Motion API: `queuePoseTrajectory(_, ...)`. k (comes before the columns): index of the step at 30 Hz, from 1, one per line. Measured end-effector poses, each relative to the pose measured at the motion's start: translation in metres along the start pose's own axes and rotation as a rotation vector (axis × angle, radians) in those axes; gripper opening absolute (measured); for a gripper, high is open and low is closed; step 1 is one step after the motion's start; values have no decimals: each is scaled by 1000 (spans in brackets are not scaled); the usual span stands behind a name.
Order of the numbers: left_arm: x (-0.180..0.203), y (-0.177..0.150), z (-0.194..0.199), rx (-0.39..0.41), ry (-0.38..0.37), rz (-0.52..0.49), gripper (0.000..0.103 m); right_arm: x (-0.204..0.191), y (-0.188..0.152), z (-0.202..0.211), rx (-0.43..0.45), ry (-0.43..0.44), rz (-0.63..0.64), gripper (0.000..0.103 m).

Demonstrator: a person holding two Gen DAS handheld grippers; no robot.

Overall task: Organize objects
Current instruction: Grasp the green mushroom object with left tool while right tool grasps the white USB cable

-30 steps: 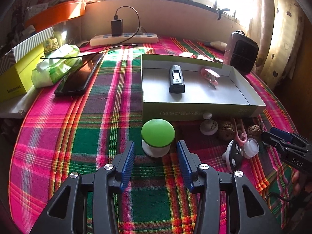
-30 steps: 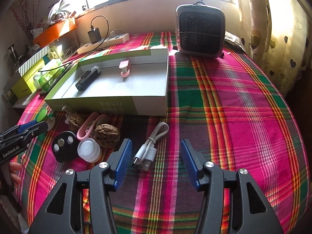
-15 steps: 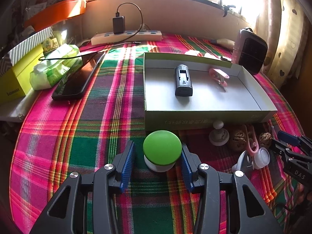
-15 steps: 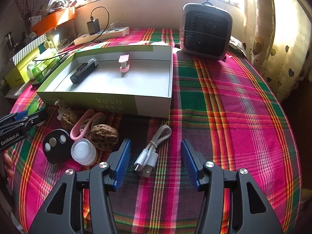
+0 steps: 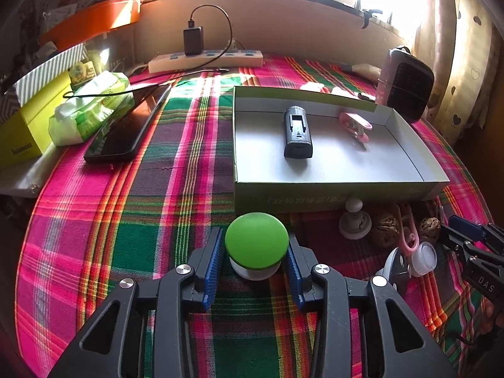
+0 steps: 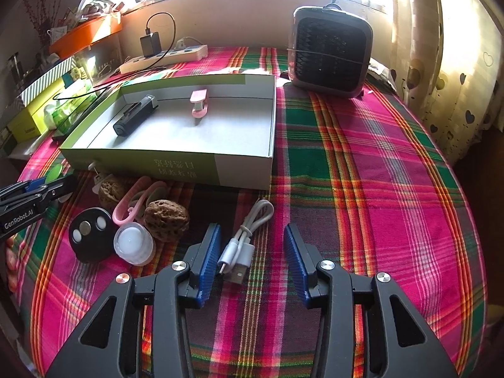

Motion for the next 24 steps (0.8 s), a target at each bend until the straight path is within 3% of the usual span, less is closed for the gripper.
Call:
queuePoseTrajectory(9,0,0,1,3,-1,1,30,0,0,1,4,15,-7,21)
queuePoseTrajectory(24,-1,1,3,16,9,-3,25,0,0,2,9,15,-10,19)
Point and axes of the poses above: each gripper's, at about its wrist camera, not at the fingertips, and z roughly against the way its jaws point, x to its right, y to its top, the point moved 10 cm from there along -z, roughly the way its jaws point, and after that the axes turned 5 degrees about x, right-handed, at the moved point
